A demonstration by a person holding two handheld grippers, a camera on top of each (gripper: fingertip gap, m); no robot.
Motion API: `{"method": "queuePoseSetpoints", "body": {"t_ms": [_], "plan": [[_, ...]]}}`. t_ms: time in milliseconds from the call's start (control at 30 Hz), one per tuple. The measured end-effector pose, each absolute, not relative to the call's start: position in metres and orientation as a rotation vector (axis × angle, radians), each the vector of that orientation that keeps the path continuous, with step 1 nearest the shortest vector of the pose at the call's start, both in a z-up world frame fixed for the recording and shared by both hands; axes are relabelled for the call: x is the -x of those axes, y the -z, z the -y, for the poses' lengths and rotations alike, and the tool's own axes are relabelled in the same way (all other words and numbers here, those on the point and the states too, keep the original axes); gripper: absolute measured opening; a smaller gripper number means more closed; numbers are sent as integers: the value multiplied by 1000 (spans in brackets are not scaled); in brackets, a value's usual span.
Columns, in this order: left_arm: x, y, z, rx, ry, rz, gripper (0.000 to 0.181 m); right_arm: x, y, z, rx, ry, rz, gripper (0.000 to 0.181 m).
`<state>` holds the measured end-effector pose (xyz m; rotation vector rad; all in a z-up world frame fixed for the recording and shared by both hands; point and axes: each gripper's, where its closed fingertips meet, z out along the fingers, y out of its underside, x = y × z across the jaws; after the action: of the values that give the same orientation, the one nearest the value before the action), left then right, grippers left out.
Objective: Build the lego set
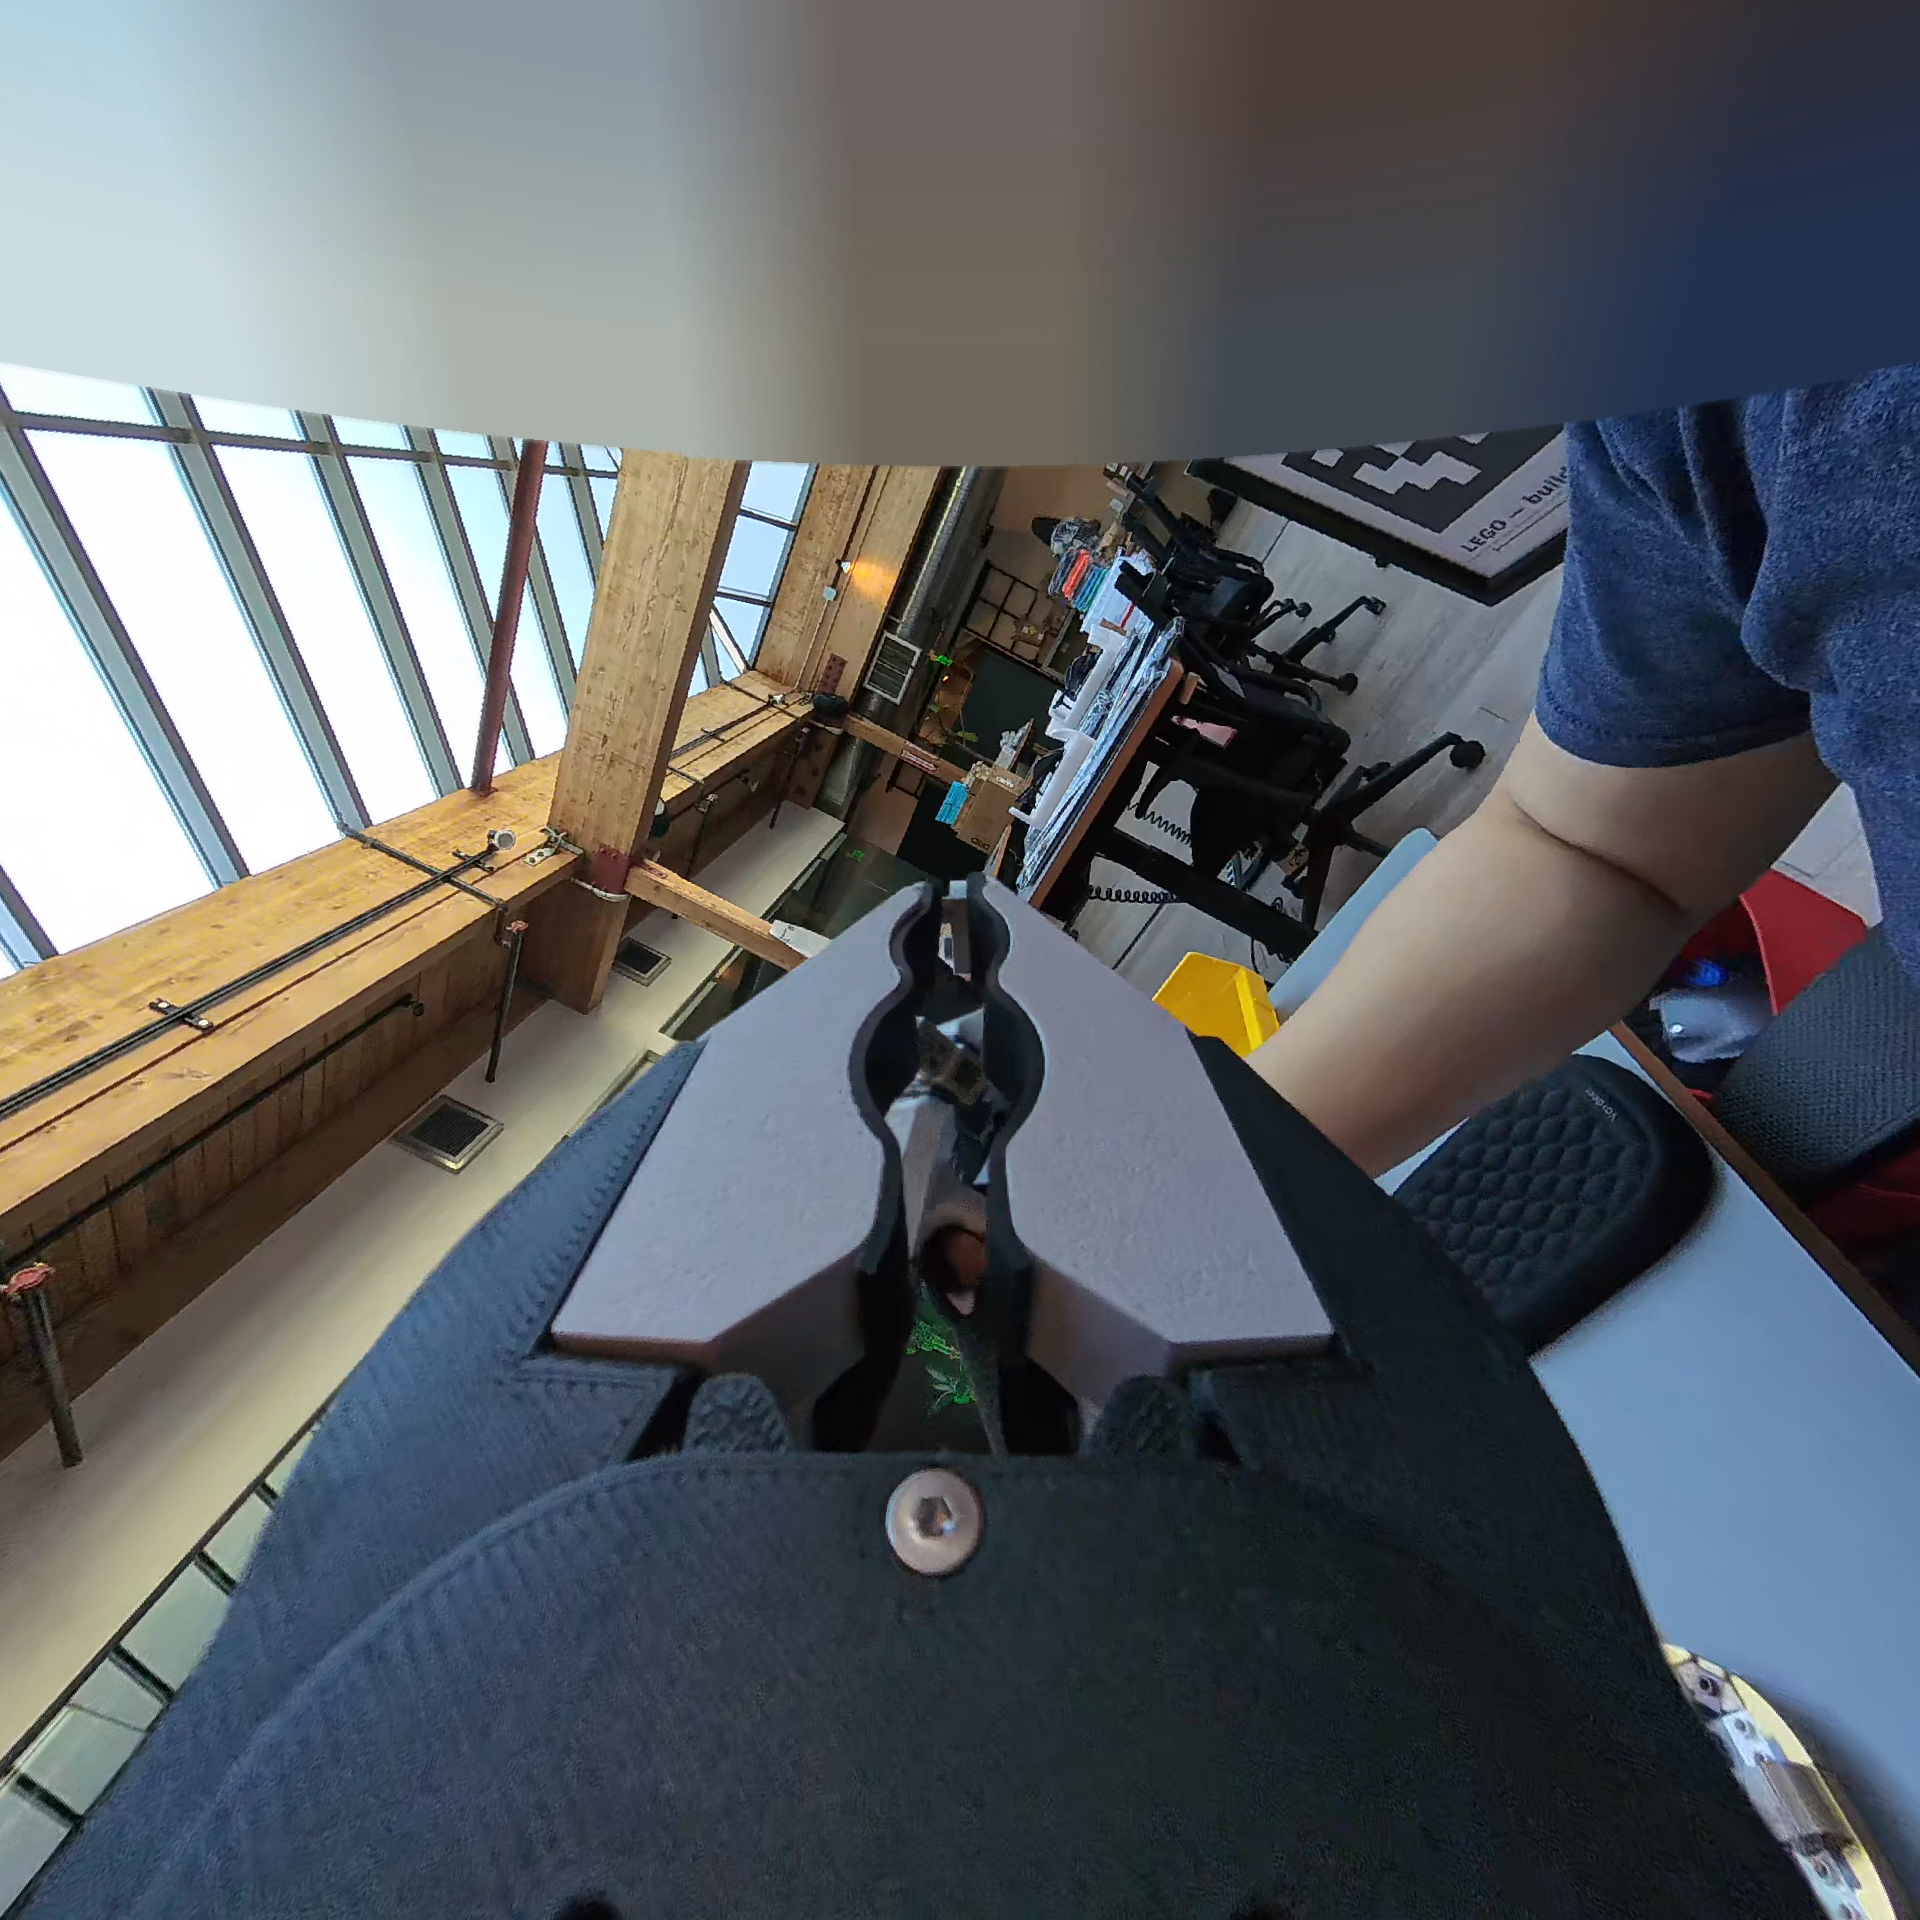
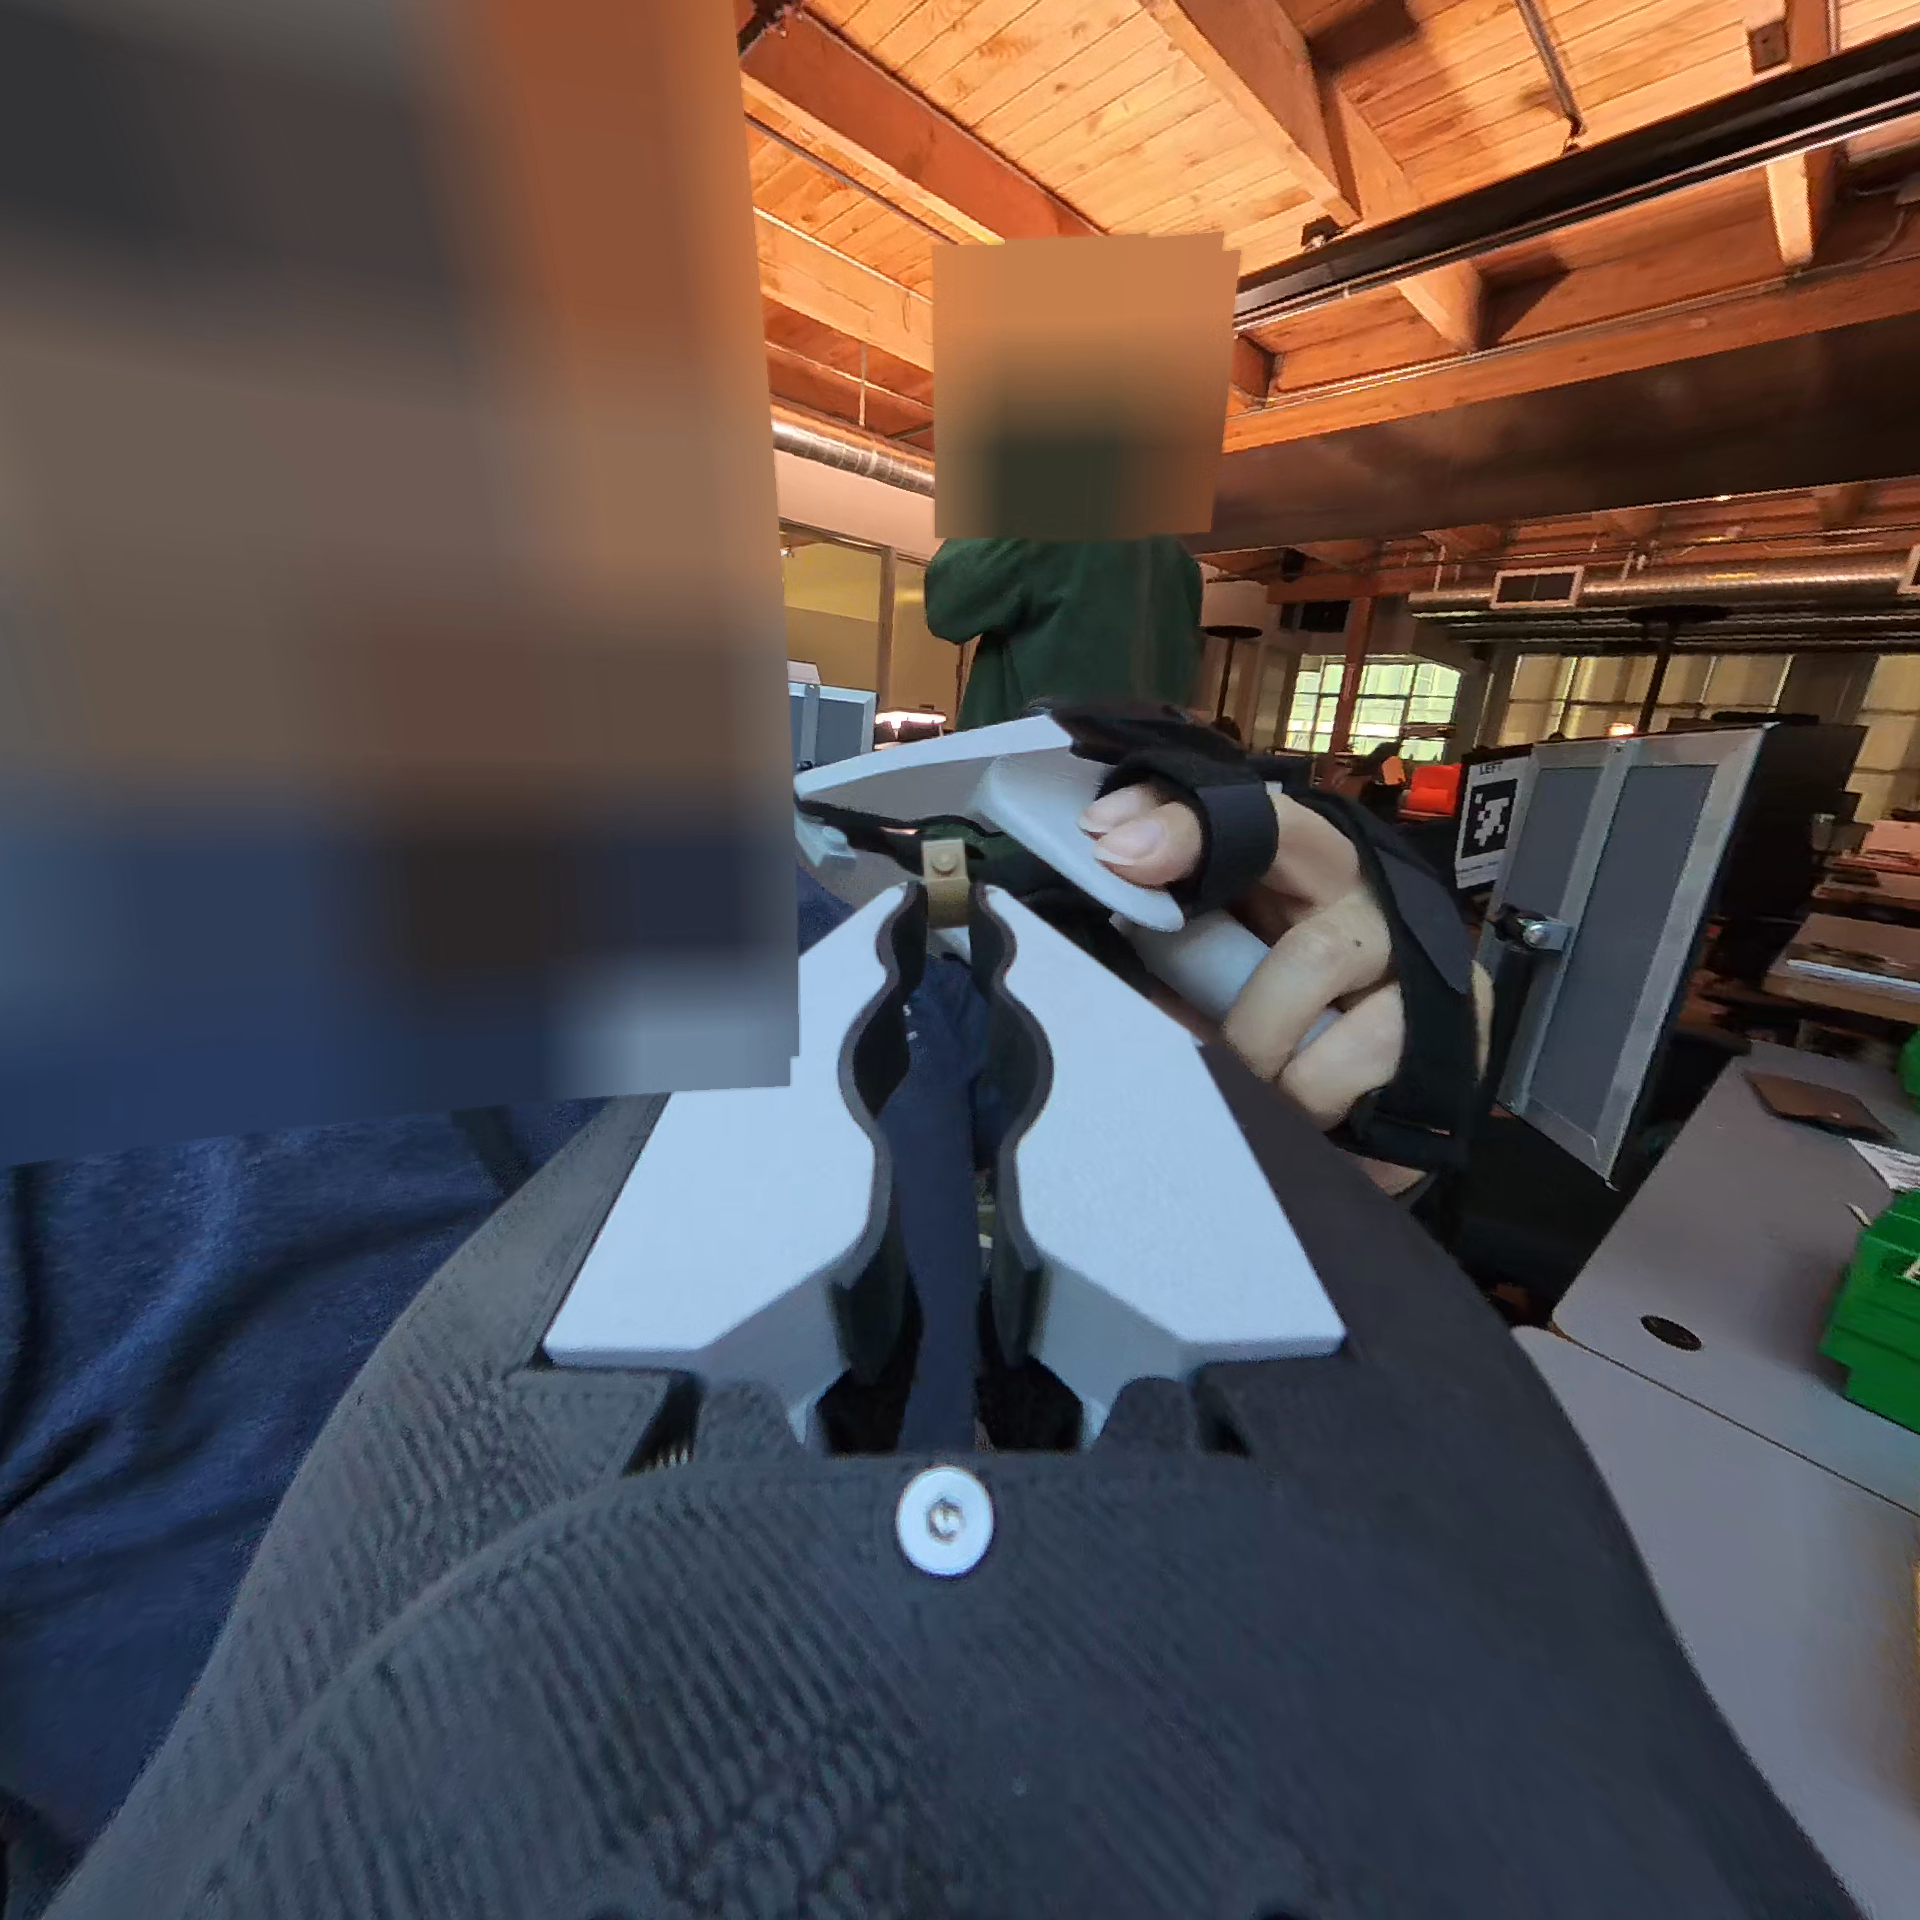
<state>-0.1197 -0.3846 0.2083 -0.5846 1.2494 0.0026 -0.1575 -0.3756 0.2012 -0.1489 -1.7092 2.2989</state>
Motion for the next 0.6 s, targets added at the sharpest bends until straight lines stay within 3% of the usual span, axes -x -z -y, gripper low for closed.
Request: {"method": "queuePoseSetpoints", "body": {"t_ms": [33,600], "plan": [[119,-207,384,591,-6,-1256,2,155,-201,378,132,-2320,1719,7],[131,-204,379,613,-134,-1252,3,161,-199,368,520,-1918,1775,7]]}}
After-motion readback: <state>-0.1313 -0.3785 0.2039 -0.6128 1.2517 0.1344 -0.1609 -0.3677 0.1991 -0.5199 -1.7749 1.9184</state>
